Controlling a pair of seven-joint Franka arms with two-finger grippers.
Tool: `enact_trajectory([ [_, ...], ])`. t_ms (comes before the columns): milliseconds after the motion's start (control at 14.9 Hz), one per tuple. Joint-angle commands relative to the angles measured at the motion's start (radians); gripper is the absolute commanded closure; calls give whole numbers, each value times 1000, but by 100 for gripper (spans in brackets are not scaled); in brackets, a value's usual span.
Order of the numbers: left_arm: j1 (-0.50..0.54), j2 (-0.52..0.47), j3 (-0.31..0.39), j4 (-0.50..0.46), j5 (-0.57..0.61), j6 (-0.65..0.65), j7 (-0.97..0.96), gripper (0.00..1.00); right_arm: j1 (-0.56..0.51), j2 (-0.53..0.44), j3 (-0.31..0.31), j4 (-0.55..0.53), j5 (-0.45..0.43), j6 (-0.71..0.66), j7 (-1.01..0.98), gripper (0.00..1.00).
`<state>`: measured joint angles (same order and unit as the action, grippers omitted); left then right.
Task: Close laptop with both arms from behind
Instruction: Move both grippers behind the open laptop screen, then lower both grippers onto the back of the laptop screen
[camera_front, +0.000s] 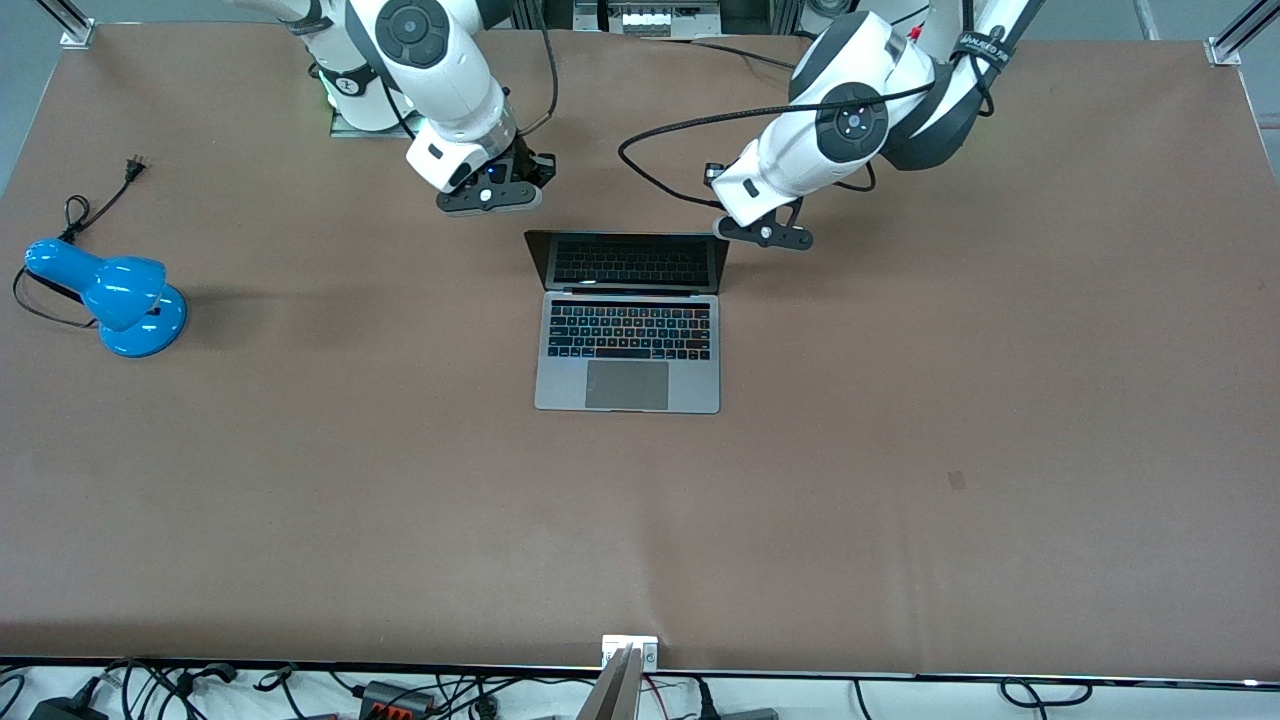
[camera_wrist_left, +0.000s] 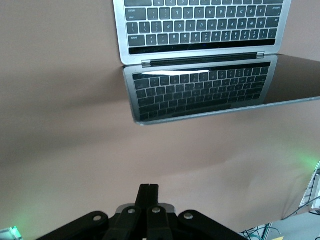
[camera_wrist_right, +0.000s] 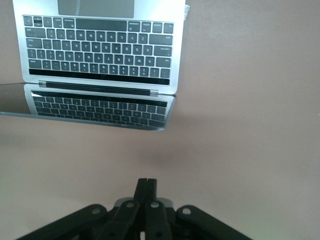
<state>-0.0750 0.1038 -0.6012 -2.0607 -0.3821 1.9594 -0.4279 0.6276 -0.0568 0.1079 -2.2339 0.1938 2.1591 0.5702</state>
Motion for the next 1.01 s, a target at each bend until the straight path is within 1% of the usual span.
enact_trajectory([
  [0, 11, 28, -25, -6, -21, 47, 11, 100, 55, 26, -11, -18, 4, 80, 63, 100],
  [202, 3, 59, -26, -3, -20, 81, 11, 100, 63, 47, -11, -20, -2, 122, 65, 100],
  [269, -17, 72, -26, -2, -20, 105, 6, 100, 63, 63, -11, -20, -5, 140, 63, 100],
  [404, -23, 97, -25, 7, -12, 122, 5, 100, 64, 98, -11, -20, -33, 191, 65, 100],
  [673, -25, 103, -23, 8, -9, 150, 0, 100, 57, 127, -14, -18, -53, 281, 63, 100],
  [874, -23, 117, -20, 10, -6, 185, 0, 100, 40, 143, -17, -9, -177, 306, 65, 100],
  [942, -23, 129, -19, 10, -4, 199, 0, 100, 35, 150, -19, -4, -188, 311, 65, 100],
])
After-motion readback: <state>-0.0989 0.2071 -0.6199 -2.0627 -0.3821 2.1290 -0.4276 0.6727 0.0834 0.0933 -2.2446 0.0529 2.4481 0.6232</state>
